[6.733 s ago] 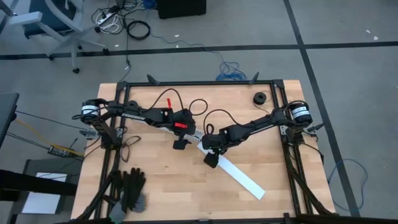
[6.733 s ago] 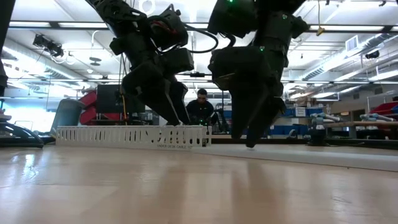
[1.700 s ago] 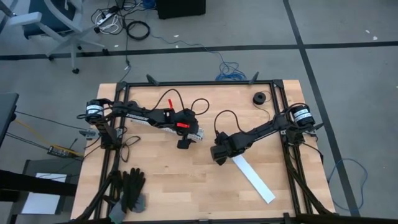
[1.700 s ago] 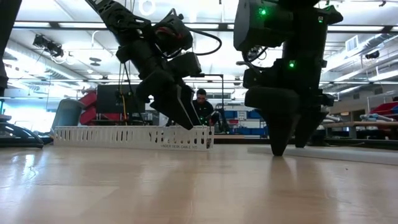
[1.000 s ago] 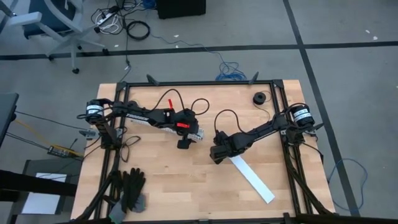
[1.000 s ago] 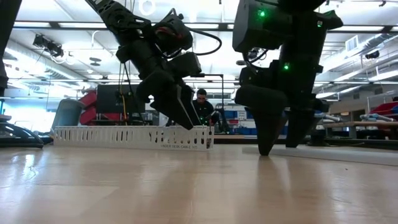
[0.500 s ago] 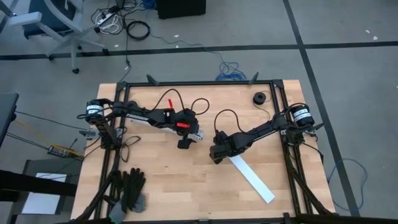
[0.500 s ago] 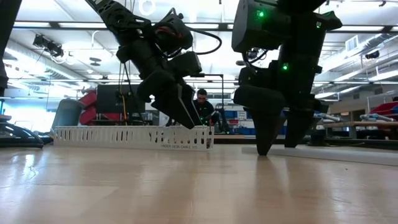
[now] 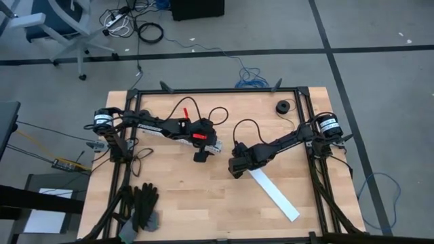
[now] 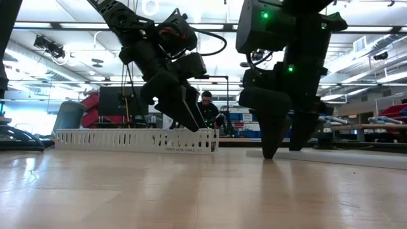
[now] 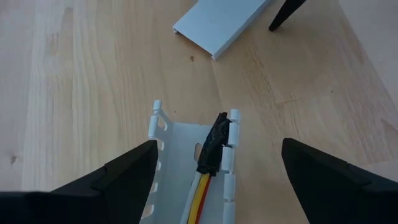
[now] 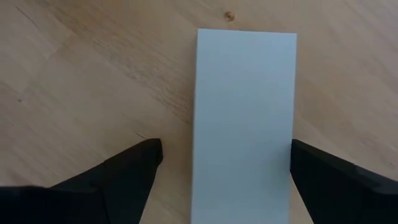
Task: Ziptie cables
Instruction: Close the white cable duct
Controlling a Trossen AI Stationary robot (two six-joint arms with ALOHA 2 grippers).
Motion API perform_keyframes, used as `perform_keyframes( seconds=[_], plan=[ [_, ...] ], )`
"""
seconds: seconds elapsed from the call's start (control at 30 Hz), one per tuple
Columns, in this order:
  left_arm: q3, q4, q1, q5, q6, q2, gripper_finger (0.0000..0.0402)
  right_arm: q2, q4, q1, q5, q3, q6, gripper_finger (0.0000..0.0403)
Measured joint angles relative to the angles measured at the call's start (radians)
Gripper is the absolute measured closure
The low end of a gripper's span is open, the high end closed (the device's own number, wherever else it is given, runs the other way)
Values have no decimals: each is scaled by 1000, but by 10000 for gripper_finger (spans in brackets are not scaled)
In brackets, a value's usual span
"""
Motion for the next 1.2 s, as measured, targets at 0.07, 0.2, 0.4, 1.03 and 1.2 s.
perform_keyframes(
  seconds=[0.07, 0.2, 0.4, 1.03, 1.2],
  plan=[
    [0, 0, 0, 0, 0, 0, 81, 0, 1, 0, -9, 0, -1, 72],
    [0, 0, 0, 0, 0, 0, 81, 0, 9, 0, -13, 0, -17, 96],
    [0, 0, 0, 0, 0, 0, 81, 0, 17, 1, -17, 1, -31, 124],
    [0, 0, 0, 0, -3, 0, 81, 0, 23, 1, -20, 1, -56, 182],
    [0, 0, 0, 0, -3, 0, 81, 0, 24, 1, -20, 1, -59, 191]
  ],
)
